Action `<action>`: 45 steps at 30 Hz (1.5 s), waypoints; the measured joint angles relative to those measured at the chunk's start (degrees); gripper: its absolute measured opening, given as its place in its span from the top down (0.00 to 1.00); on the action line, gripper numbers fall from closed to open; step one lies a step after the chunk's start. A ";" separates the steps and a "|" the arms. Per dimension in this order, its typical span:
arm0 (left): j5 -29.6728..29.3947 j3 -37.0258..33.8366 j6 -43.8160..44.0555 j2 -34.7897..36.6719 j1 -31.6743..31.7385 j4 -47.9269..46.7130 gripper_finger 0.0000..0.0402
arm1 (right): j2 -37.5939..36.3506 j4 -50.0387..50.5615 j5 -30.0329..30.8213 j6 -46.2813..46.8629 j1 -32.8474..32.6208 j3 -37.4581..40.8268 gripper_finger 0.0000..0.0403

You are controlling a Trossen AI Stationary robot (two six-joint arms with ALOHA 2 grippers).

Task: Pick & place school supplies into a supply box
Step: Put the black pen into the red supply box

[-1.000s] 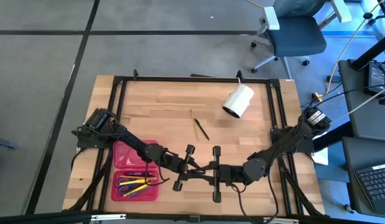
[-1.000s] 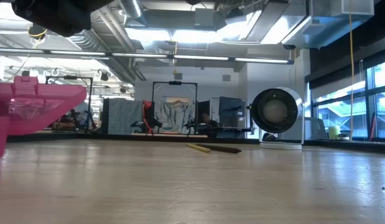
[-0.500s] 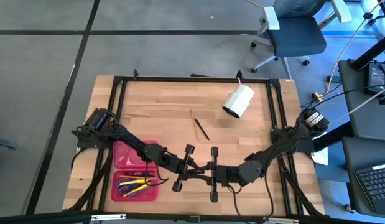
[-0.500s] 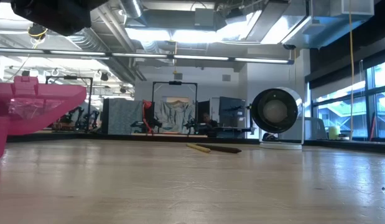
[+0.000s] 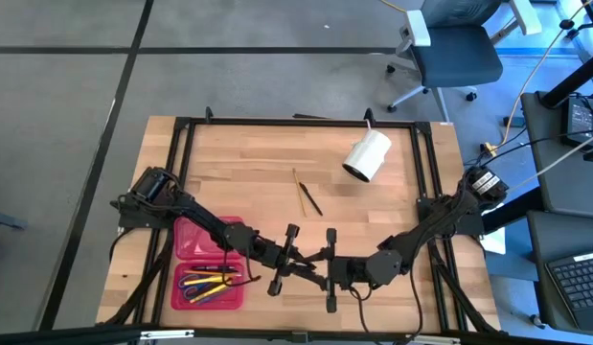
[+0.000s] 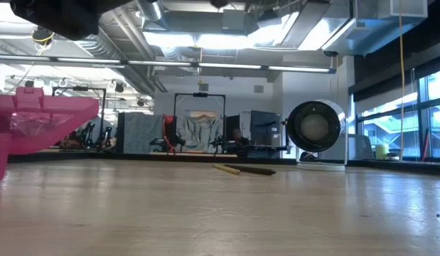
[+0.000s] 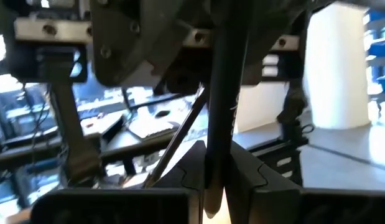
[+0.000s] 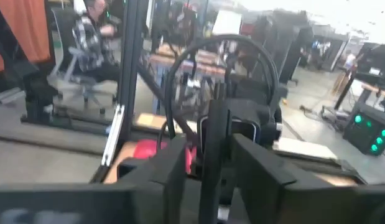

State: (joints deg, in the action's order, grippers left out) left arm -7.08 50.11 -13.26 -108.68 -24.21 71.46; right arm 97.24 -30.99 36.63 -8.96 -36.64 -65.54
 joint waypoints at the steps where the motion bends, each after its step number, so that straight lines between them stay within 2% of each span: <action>1: -0.84 0.00 0.00 0.00 -0.14 -0.65 0.94 | -0.66 2.07 0.62 1.01 -0.31 0.00 0.64; 6: -4.58 0.00 0.01 0.86 -0.53 -6.51 0.94 | -3.10 15.84 2.64 11.95 -1.14 -0.04 0.48; 9: -7.57 0.00 1.12 3.22 -0.93 -15.40 0.95 | -4.16 23.25 2.66 18.53 -1.17 -0.04 0.42; 14: -11.40 0.00 6.85 10.15 -2.05 -36.56 0.95 | -5.21 35.15 2.30 27.78 -1.30 -0.04 0.40; 19: -10.70 0.04 20.55 17.85 -4.12 -61.30 0.95 | -5.21 41.98 2.25 33.22 -1.30 -0.03 0.40; 22: -6.52 0.04 30.66 21.48 -5.69 -74.12 0.95 | -5.19 45.28 2.27 35.55 -0.92 -0.02 0.40; 26: 3.15 0.04 44.25 25.22 -7.60 -86.64 0.93 | -5.18 46.82 2.27 36.46 0.70 -0.03 0.40; 31: 9.50 0.04 57.29 26.01 -10.78 -95.37 0.94 | -5.17 47.41 2.27 41.66 4.59 -0.02 0.40; 35: 15.13 0.04 66.13 25.22 -13.40 -102.72 0.94 | -4.97 49.25 2.19 42.38 7.96 -0.02 0.40; 39: 16.83 0.04 72.59 25.03 -16.48 -109.80 0.94 | -4.95 50.08 -0.53 42.41 10.71 0.07 0.40; 42: 18.85 0.02 75.96 25.04 -19.23 -112.44 0.94 | -4.95 50.30 -2.09 42.41 11.89 0.20 0.40; 45: 18.50 0.02 76.67 24.84 -21.96 -112.95 0.94 | -4.77 50.18 -2.24 42.41 12.49 0.20 0.40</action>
State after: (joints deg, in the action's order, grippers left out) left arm 11.41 50.13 63.42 -83.84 -46.18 -41.50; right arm 92.48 19.18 34.39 33.45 -24.15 -65.34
